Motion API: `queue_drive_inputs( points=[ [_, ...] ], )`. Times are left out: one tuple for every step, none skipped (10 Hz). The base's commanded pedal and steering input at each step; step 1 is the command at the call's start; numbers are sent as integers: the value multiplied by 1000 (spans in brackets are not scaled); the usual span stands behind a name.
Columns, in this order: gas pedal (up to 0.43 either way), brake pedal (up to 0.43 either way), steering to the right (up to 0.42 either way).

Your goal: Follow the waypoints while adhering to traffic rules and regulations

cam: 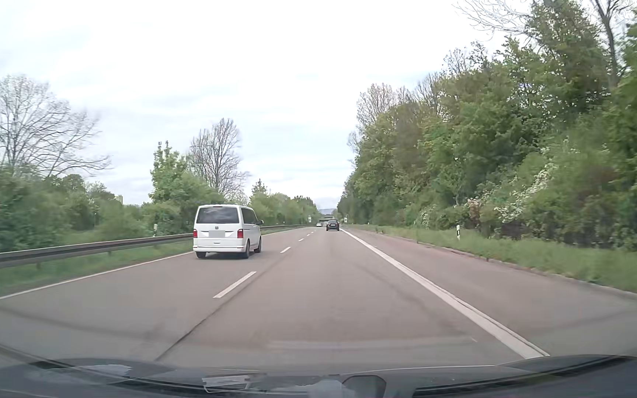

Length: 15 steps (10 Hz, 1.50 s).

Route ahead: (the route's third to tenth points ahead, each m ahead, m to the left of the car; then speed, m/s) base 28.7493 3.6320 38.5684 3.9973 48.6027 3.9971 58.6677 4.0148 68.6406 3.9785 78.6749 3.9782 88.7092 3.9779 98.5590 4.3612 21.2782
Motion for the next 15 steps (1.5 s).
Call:
queue_drive_inputs(
  points=[
    [79, 0, -1],
    [79, 0, -1],
    [79, 0, -1],
    [87, 0, -1],
    [87, 0, -1],
    [98, 0, -1],
    [98, 0, -1],
    [110, 0, -1],
    [110, 0, -1],
    [110, 0, -1],
    [110, 0, -1],
    [110, 0, -1],
    [110, 0, -1],
    [110, 0, -2],
    [110, 0, -2]
  ],
)
